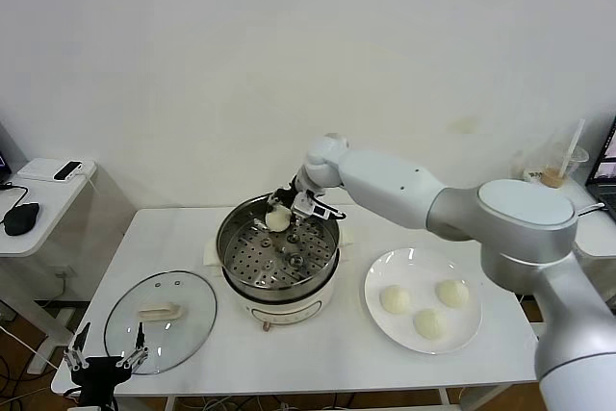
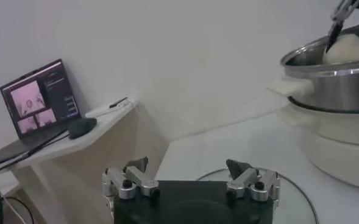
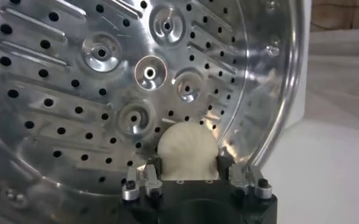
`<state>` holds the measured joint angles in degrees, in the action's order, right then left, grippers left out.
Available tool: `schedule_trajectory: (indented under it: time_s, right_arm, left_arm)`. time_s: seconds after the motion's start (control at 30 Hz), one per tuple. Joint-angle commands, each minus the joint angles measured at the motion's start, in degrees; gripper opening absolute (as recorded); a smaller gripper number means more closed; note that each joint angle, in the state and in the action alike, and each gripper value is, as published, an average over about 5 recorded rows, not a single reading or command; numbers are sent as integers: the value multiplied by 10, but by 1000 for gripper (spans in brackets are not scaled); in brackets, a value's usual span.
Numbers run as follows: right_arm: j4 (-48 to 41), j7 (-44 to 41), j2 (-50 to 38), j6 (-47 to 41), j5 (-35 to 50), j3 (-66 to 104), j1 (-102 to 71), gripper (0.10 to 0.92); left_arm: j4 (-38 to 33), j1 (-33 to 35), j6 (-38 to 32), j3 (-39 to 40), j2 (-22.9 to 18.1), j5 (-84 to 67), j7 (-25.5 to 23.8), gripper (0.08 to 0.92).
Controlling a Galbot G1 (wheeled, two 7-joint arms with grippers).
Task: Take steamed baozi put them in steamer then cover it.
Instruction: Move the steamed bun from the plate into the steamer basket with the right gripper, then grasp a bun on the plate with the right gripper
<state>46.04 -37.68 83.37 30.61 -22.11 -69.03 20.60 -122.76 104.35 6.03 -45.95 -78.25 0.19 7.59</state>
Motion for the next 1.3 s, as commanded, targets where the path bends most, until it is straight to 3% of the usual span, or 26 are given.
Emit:
schedule_trajectory:
  time_s: [0.03,0.17,0.27,0.4,0.5,0.83,1.13,1.3]
  right_arm:
    - [-26,10,14,27,-30,3,-9,619]
    - [-13,3,8,22,-1,4,6,734]
    - [24,-26,-9,-11,71,-3,31,798]
    - [142,-106,-63,-151,239,-25,92,821]
    - [221,-147,-105,-251,299,-32,130,823]
    - [373,-185,-295,-470,332,-22,178,823]
    - [477,-187,-491,-519,334,-13,136,823]
    - [497,-181,-541,-528,311,13,59,823]
  left_arm:
    - [-1,0,4,0,0,-7,0,823]
    - [-2,0,1,-1,-2,-1,2,823]
    - [-2,0,1,-2,-2,-1,4,823]
    - [-4,1,-1,-4,-3,3,5,823]
    - [-8,3,-2,-5,-2,3,6,823]
    - [-25,4,5,-7,8,-9,2,823]
    - [-24,3,5,-9,22,-9,1,823]
    - [-19,-5,6,-10,28,-9,2,823]
